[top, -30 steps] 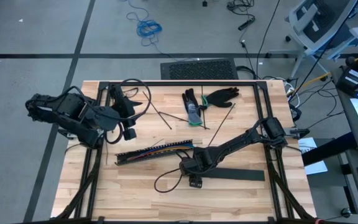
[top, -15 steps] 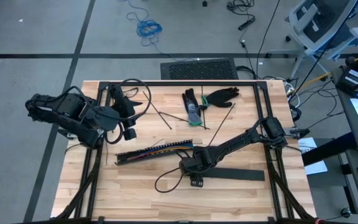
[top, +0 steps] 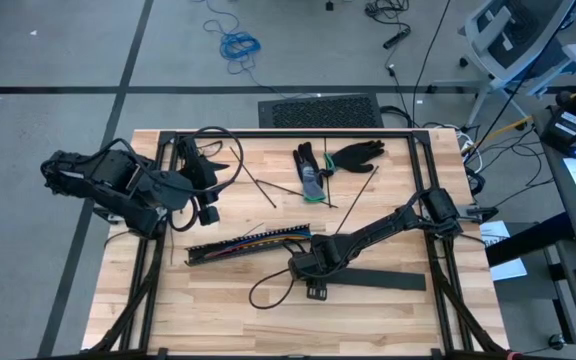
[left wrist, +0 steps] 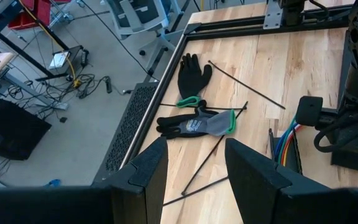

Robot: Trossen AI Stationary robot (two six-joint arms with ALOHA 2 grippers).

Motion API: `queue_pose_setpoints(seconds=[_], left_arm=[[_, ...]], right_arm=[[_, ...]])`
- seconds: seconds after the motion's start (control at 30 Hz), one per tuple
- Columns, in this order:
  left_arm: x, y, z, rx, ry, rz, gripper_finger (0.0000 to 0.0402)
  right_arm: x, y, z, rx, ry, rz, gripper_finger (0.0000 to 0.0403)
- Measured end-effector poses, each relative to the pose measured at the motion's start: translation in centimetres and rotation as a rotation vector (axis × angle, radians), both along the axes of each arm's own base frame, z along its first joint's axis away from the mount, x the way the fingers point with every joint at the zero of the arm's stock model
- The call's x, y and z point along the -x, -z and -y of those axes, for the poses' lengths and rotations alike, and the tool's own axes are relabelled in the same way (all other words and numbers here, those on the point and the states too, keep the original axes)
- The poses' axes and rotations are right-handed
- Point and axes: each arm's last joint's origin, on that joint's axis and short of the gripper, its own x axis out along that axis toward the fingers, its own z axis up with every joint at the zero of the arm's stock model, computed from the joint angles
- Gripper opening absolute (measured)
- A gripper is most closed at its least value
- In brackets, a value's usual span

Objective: Ziptie cables
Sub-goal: Close the black cable duct

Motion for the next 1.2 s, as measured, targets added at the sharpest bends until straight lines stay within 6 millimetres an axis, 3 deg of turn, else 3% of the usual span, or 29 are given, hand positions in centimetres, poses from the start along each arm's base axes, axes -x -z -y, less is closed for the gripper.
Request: queue_pose_setpoints(seconds=[1.2], left_arm=[[0.2, 0.2, -0.1, -0.008, -0.001, -0.027, 0.0157]], right_arm=[[-0.8, -1.6, -0.3, -0.016, -0.068, 0.034, 0.0238]])
